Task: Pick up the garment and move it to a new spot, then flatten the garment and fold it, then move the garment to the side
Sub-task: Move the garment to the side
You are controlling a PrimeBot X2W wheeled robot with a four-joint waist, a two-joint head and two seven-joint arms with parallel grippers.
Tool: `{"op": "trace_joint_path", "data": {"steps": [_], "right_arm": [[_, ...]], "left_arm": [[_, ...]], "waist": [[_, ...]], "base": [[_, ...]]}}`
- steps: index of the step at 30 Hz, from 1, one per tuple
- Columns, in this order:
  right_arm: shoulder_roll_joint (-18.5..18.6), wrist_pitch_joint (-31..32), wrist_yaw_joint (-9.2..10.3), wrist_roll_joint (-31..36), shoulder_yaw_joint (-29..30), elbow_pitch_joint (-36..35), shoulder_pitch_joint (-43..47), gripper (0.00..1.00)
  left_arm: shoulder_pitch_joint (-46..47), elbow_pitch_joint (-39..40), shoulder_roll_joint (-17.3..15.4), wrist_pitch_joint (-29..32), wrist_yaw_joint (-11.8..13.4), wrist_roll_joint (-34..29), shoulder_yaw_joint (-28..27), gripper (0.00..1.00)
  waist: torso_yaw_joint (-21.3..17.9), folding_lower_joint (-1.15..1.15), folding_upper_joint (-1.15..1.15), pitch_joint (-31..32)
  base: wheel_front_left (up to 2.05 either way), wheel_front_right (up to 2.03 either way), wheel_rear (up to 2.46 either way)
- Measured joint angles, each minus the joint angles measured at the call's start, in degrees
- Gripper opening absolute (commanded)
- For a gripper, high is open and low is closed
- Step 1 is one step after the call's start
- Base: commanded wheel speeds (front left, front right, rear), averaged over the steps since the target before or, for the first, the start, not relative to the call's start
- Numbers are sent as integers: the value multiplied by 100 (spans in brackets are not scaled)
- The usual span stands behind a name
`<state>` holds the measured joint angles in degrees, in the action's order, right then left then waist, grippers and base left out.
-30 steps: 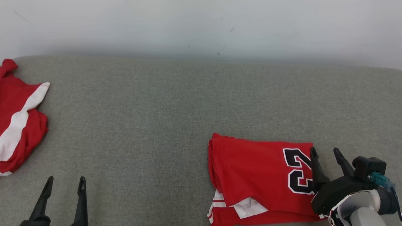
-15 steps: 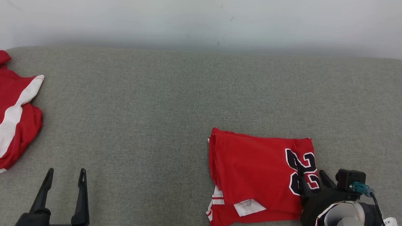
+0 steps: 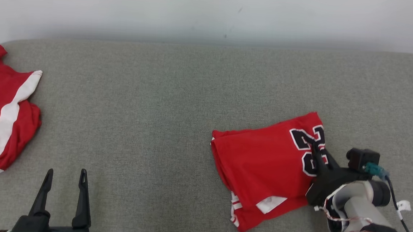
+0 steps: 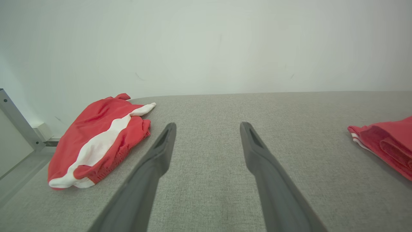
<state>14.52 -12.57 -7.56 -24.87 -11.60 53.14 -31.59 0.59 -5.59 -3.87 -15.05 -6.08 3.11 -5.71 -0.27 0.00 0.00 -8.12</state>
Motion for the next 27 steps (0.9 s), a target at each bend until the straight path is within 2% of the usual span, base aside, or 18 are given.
{"op": "trace_joint_path", "data": {"steps": [7,14,27], "right_arm": [[343,27,0,-107,-212,-56,-848,0],[988,121,0,-171,-231,107,-1771,0],[2063,98,0,-187,-350,207,-3095,0]], "left_arm": [[110,38,21,0,10,31,-16,100],[498,233,1,0,-7,34,30,100],[1150,940,-471,-1,-83,-45,126,100]], "waist": [[-4,0,0,-291],[-58,1,0,-843],[-447,2,1,-2121]], "base": [[0,0,0],[0,0,0],[0,0,0]]}}
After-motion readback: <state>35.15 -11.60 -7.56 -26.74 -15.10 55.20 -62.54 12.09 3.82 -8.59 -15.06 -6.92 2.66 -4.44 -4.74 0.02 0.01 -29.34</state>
